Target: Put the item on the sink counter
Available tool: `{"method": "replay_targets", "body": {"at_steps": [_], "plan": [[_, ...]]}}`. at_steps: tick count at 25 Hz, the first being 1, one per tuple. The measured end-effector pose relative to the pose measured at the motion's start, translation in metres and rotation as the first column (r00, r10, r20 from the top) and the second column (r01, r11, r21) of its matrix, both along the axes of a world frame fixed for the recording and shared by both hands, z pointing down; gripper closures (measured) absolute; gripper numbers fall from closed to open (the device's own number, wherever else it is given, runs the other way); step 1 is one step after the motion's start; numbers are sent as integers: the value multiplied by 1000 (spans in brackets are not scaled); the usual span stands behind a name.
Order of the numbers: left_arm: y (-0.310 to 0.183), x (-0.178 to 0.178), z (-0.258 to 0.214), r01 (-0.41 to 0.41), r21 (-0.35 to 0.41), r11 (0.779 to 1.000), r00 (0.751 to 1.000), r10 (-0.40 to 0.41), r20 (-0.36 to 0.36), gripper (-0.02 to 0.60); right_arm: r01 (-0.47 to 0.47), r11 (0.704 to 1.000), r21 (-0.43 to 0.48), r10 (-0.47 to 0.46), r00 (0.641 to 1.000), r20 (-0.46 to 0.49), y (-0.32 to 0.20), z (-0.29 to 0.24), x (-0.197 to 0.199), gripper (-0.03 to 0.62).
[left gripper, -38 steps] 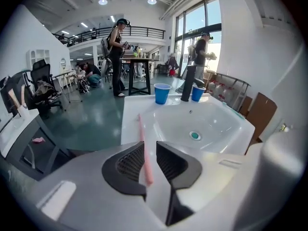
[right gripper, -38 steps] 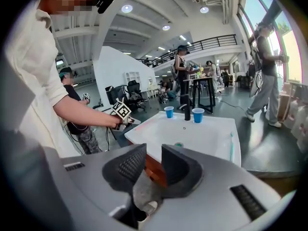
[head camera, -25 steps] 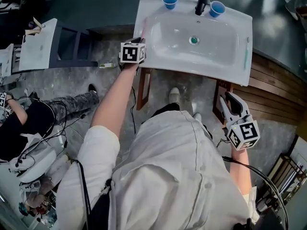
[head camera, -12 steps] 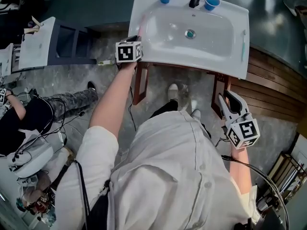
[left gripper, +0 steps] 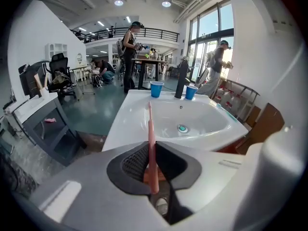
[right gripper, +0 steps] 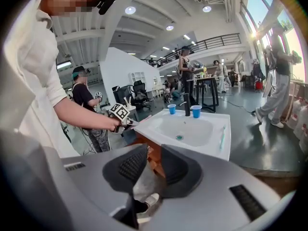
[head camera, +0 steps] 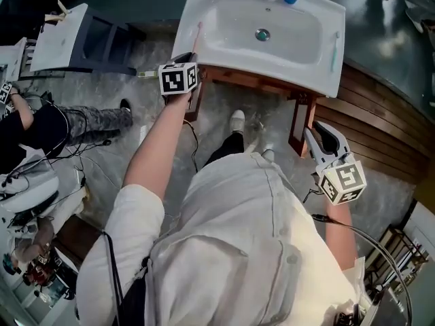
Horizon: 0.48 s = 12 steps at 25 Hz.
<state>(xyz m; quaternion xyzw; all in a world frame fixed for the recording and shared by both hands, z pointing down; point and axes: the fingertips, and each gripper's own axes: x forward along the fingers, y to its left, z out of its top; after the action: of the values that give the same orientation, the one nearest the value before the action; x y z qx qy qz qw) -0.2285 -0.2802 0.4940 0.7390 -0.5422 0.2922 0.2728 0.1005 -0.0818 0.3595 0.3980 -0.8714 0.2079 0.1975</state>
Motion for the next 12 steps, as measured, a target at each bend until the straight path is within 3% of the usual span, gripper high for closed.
{"method": "replay_targets", "body": {"at_steps": [12], "plan": [[157,39,20,76,-23,997,997,-76,-20,532,122,993,-5,-122,993,4,82,12,31,513]]}}
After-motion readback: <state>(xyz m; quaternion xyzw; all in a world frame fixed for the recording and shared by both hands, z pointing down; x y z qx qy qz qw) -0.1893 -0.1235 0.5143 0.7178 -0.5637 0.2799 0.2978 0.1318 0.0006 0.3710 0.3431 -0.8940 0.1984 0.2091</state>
